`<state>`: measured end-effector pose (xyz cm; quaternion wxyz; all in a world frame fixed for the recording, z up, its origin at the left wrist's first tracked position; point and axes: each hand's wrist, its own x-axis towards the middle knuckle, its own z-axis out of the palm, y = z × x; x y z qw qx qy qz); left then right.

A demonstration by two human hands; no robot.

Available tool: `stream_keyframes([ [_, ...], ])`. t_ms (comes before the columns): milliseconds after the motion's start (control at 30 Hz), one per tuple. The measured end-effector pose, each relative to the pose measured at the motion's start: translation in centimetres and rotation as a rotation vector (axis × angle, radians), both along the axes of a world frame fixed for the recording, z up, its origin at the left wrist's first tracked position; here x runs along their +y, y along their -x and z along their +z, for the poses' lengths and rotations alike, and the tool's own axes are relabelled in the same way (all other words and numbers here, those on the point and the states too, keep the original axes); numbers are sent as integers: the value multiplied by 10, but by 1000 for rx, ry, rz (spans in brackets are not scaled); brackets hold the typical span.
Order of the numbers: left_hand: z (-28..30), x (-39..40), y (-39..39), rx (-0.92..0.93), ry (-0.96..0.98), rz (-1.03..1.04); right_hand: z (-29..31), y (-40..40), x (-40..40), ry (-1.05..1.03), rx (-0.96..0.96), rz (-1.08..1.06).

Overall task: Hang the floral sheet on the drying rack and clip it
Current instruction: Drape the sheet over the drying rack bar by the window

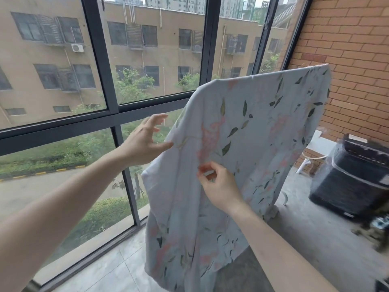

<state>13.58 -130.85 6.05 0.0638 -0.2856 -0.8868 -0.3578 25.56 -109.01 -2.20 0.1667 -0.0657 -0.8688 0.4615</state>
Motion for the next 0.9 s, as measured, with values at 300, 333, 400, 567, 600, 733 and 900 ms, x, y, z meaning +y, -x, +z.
stream_keyframes([
  [300, 1, 70, 11, -2, -119, -21, 16, -17, 54, 60, -8, -50],
  [333, 1, 74, 11, 19, -125, -10, 21, -17, 59, 80, 12, -59],
  [400, 1, 78, 9, 31, -138, 3, 30, -16, 67, 112, 48, -64],
  [567, -1, 85, -1, -8, -204, -90, 71, -4, 74, 185, 168, -69],
  [600, -1, 86, -3, -2, -205, -122, 80, 0, 72, 198, 183, -66],
  [733, 1, 93, -7, 5, -199, -220, 109, 17, 65, 213, 208, -91],
  [900, 7, 100, -8, 16, -219, -343, 136, 30, 49, 202, 233, -188],
])
